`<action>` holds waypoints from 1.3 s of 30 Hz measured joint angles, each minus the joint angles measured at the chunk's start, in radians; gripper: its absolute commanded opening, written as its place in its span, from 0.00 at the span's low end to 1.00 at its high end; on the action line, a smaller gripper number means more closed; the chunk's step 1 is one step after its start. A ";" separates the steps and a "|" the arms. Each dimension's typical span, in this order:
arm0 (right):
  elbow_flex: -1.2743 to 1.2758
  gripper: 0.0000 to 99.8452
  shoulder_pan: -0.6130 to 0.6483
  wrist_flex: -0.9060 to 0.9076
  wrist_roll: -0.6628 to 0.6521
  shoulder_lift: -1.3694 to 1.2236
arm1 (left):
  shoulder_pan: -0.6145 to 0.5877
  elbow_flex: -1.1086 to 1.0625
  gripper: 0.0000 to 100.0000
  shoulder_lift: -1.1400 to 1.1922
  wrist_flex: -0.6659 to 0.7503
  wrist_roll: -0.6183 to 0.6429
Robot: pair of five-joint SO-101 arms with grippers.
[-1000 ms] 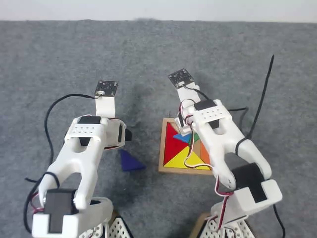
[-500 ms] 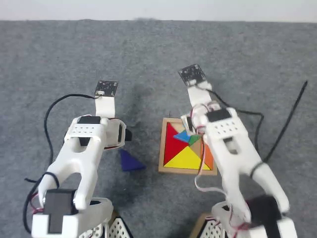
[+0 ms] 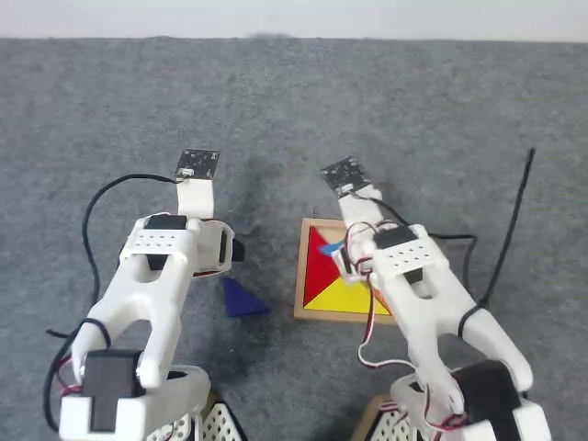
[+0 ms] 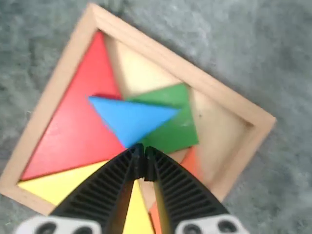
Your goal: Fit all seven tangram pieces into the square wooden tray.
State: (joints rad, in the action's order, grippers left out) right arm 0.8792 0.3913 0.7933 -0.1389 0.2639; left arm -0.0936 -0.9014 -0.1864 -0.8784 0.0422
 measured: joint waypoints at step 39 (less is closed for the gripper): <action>-0.147 0.01 0.020 -0.014 0.043 -0.166 | 0.000 0.000 0.25 0.000 0.000 0.000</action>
State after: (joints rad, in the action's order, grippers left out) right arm 0.7319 0.4112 0.7795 -0.0959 0.0982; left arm -0.0936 -0.9014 -0.1864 -0.8784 0.0422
